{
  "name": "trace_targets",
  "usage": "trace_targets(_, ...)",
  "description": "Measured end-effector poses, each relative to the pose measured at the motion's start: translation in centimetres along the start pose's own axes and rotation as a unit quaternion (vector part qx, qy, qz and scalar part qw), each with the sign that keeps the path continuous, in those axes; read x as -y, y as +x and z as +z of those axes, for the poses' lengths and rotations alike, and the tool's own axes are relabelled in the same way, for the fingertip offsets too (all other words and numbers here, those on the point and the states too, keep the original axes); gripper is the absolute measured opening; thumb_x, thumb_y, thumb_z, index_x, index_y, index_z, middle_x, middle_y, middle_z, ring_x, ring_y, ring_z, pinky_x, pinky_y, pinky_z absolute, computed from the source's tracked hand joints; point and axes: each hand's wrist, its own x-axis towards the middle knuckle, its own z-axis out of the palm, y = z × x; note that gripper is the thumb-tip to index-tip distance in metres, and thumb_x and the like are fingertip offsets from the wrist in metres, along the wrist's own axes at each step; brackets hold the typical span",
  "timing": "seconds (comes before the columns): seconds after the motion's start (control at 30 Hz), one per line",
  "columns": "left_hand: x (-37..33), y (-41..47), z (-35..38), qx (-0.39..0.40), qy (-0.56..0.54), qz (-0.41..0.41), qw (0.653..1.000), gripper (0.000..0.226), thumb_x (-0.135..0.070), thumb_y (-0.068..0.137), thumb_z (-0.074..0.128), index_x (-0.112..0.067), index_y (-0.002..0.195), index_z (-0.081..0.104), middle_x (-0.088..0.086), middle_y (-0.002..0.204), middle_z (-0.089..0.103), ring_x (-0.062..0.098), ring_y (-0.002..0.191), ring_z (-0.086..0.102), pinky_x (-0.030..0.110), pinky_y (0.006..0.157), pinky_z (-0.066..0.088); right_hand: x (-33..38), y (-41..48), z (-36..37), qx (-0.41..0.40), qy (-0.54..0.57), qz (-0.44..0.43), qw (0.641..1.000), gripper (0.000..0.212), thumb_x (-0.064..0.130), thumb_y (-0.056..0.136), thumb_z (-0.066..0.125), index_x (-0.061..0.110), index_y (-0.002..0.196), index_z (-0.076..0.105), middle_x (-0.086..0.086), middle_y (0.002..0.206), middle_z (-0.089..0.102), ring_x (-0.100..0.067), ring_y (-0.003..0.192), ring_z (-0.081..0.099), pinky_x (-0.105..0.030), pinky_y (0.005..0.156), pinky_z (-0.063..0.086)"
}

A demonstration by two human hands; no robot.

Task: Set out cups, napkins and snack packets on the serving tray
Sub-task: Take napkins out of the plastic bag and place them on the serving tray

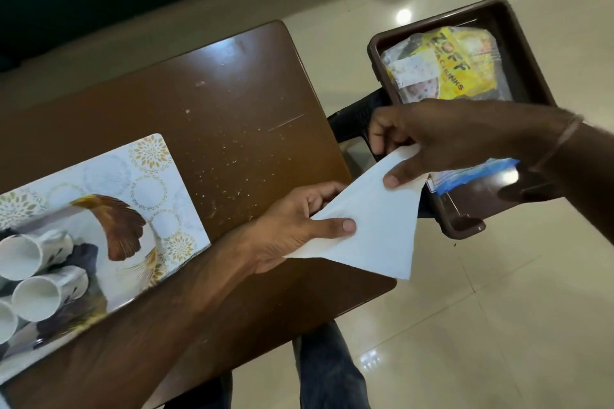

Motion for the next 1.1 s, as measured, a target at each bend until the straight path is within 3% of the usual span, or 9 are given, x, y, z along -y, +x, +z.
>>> trace_targets(0.07,0.6,-1.1,-1.0,-0.036,-0.004,0.006,0.999,0.038,-0.033,0.078,0.079,-0.028,0.115,0.072,0.001,0.115,0.075,0.02,0.104,0.072,0.026,0.076,0.059,0.4,0.7,1.0,-0.048,0.071,0.0,0.996,0.027,0.031,0.08,0.081,0.032,0.099,0.062,0.024,0.088,0.072,0.003,0.078,0.067,-0.014,0.059,0.051)
trace_targets(0.13,1.5,-2.6,-2.4,-0.081,-0.001,0.013,0.997,0.032,-0.038,0.079,0.076,-0.035,0.111,0.075,-0.003,0.114,0.075,0.016,0.104,0.072,0.026,0.079,0.058,0.8,2.0,2.4,-0.056,0.176,-0.002,0.983,0.024,0.03,0.079,0.081,0.027,0.1,0.07,0.013,0.095,0.075,-0.004,0.086,0.071,-0.02,0.068,0.057)
trace_targets(0.23,3.2,-5.1,-4.6,-0.131,-0.029,0.017,0.991,0.036,-0.035,0.081,0.076,-0.028,0.117,0.074,0.001,0.117,0.075,0.021,0.106,0.072,0.029,0.079,0.057,2.0,4.3,5.6,0.002,0.413,0.03,0.91,0.043,0.009,0.079,0.08,0.017,0.119,0.065,-0.003,0.108,0.075,-0.019,0.1,0.074,-0.031,0.075,0.061)
trace_targets(0.3,4.4,-7.0,-5.9,-0.152,-0.056,0.024,0.986,0.035,-0.033,0.082,0.076,-0.026,0.116,0.074,0.004,0.116,0.075,0.024,0.105,0.073,0.029,0.078,0.059,3.4,6.0,8.1,0.016,0.494,0.037,0.869,0.056,-0.001,0.079,0.077,0.02,0.127,0.06,-0.007,0.116,0.071,-0.023,0.11,0.071,-0.037,0.081,0.061)
trace_targets(0.47,7.4,-11.7,-8.5,-0.207,-0.074,0.03,0.975,0.029,-0.035,0.08,0.076,-0.031,0.109,0.077,0.003,0.112,0.077,0.024,0.098,0.075,0.027,0.072,0.059,7.8,9.8,12.1,-0.016,0.397,-0.028,0.917,0.045,0.011,0.078,0.082,0.024,0.119,0.066,0.0,0.122,0.065,-0.021,0.115,0.064,-0.034,0.085,0.06)
trace_targets(0.63,9.6,-16.0,-10.9,-0.227,-0.072,0.063,0.969,0.03,-0.03,0.083,0.075,-0.024,0.113,0.076,0.0,0.114,0.076,0.02,0.101,0.074,0.022,0.076,0.057,12.8,12.9,12.8,0.003,0.182,-0.055,0.982,0.018,0.034,0.076,0.084,0.032,0.091,0.075,0.023,0.1,0.07,0.0,0.093,0.066,-0.015,0.064,0.054)
trace_targets(0.83,13.6,-20.2,-13.1,-0.277,-0.116,0.077,0.951,0.033,-0.032,0.085,0.076,-0.021,0.116,0.076,0.004,0.116,0.075,0.025,0.105,0.073,0.03,0.084,0.059,17.4,16.5,15.2,-0.003,0.107,-0.073,0.992,0.026,0.04,0.072,0.085,0.038,0.087,0.064,0.015,0.095,0.07,-0.006,0.087,0.068,-0.019,0.061,0.055)
trace_targets(1.0,17.9,-22.4,-14.6,-0.44,-0.224,0.073,0.867,0.044,-0.036,0.069,0.084,-0.01,0.104,0.076,0.009,0.106,0.078,0.024,0.097,0.075,0.035,0.065,0.063,20.2,19.9,19.6,-0.064,0.065,-0.059,0.994,0.022,0.038,0.079,0.082,0.034,0.096,0.069,0.012,0.104,0.069,-0.007,0.095,0.063,-0.023,0.072,0.049)
trace_targets(1.1,19.4,-22.7,-16.0,-0.548,-0.223,0.051,0.804,0.03,-0.031,0.074,0.085,-0.016,0.098,0.073,0.001,0.093,0.08,0.02,0.08,0.078,0.032,0.057,0.062,21.9,22.1,22.5,-0.119,0.029,-0.079,0.989,0.011,0.029,0.085,0.077,0.025,0.094,0.073,0.009,0.1,0.07,-0.009,0.093,0.062,-0.021,0.072,0.041)
